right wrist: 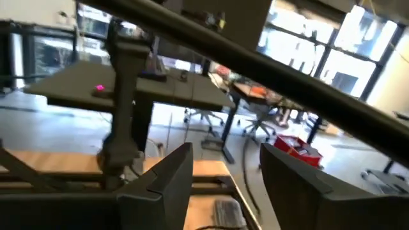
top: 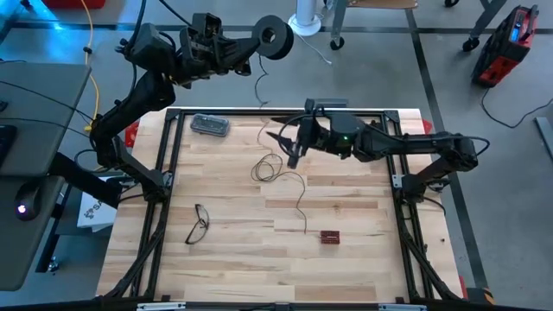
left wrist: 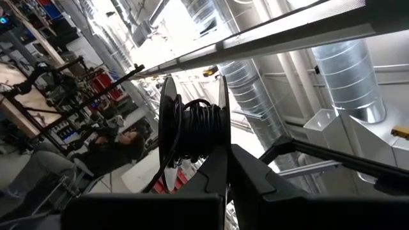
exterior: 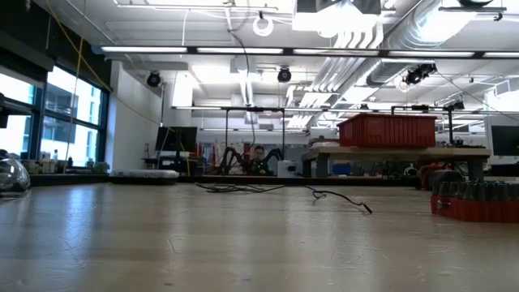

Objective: Coil cords
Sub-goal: Uncoil the black wire from the spool

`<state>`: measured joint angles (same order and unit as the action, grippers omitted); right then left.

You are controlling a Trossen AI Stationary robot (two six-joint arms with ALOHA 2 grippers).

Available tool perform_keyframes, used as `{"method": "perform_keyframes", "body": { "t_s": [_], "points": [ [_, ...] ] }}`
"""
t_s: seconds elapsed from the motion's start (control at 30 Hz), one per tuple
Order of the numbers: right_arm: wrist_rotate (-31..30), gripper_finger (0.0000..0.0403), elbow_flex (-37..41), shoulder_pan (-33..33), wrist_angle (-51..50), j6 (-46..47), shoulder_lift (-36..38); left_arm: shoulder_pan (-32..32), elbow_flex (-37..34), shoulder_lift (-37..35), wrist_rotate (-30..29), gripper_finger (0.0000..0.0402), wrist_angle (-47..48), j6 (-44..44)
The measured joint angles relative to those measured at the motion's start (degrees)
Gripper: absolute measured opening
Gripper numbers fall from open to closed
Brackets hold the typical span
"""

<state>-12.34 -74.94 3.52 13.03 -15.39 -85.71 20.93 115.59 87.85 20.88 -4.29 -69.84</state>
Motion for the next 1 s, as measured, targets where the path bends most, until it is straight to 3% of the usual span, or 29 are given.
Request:
{"method": "perform_keyframes", "body": {
  "t_s": [0.23,0.5,0.77,1.0],
  "points": [
    [-3.8,0.0190,-0.1,0.1,4.8,-0.1,-0.6,-0.1,0.0,0.0,-0.4,0.0001,0.2,0.0],
    [-4.1,0.0190,-0.1,2.2,5.1,2.3,-0.7,-0.4,0.0,0.0,-0.5,0.0001,0.2,0.1],
    [-1.3,0.0190,-0.1,4.4,9.2,10.7,-1.3,-0.7,0.0,0.0,-0.5,0.0001,0.2,0.7],
    [7.2,0.0190,-0.1,5.5,10.4,14.1,-1.4,-0.7,0.0,0.0,-0.5,0.0001,0.6,0.7]
  ]
}}
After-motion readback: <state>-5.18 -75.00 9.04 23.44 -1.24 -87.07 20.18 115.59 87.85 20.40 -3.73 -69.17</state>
